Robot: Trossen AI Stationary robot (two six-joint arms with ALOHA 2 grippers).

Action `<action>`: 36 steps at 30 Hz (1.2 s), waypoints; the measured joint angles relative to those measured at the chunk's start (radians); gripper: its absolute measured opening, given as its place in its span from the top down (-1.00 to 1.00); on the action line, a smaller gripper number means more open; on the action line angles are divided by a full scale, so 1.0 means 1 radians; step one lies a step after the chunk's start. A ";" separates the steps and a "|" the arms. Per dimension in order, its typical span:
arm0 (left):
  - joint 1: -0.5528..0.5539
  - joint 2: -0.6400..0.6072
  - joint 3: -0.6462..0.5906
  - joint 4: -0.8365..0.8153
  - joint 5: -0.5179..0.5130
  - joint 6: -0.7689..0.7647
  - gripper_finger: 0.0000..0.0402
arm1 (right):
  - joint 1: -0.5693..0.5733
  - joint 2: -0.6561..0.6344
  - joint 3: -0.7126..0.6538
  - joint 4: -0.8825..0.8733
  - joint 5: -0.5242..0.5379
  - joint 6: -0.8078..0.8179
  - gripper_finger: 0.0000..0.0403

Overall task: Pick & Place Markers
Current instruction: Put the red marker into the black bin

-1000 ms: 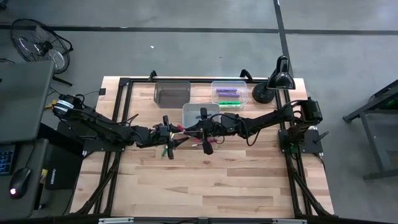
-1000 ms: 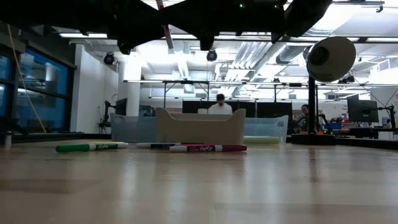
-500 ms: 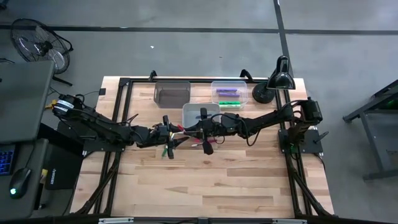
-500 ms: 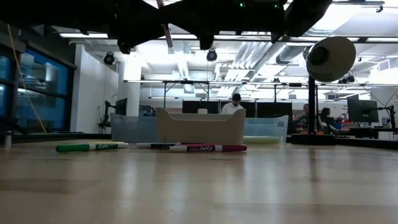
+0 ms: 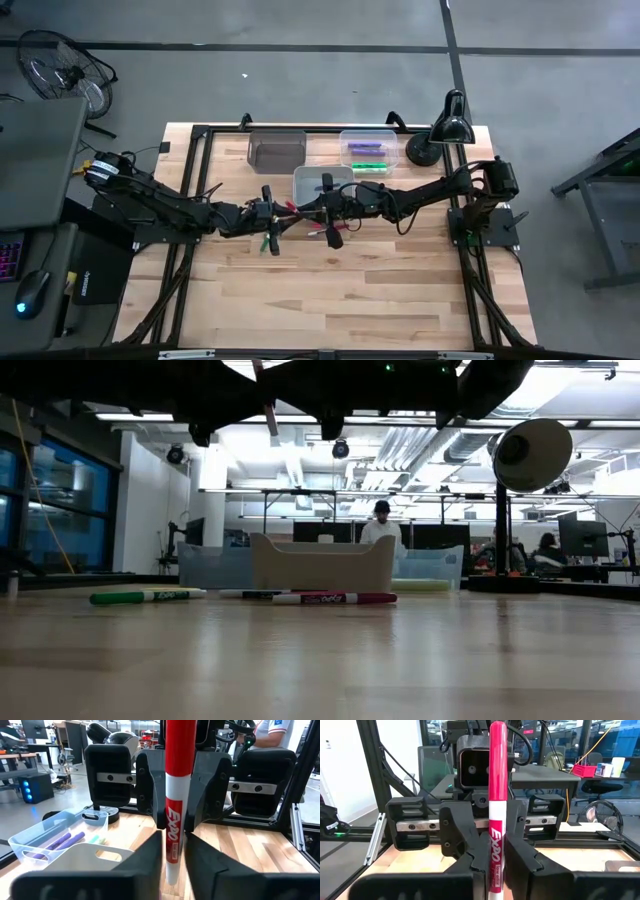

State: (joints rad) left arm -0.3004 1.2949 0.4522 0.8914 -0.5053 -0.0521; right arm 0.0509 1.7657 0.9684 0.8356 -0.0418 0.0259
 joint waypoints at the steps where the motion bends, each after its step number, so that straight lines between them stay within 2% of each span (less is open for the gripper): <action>1: 0.000 0.000 0.000 -0.001 0.000 0.000 0.73 | 0.000 0.000 0.000 0.000 0.000 0.000 0.82; 4: 0.000 0.000 0.000 -0.003 -0.001 0.005 0.87 | 0.000 0.000 0.000 0.000 0.000 -0.001 0.79; 17: 0.000 0.000 0.000 -0.005 0.014 0.021 0.79 | 0.000 0.000 0.000 -0.006 0.000 -0.007 0.79; 22: 0.000 0.000 0.000 -0.005 0.018 0.022 0.85 | 0.000 0.000 0.000 -0.006 0.001 -0.006 0.64; 30: 0.000 0.000 0.000 -0.012 0.018 0.022 0.82 | 0.000 -0.024 0.000 0.026 0.007 -0.007 0.37; 36: 0.000 0.000 -0.001 -0.025 0.017 0.021 0.82 | 0.000 -0.071 0.000 -0.001 0.002 -0.008 0.24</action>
State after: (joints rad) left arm -0.3004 1.2949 0.4515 0.8666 -0.4881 -0.0311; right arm 0.0505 1.6950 0.9680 0.8345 -0.0402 0.0178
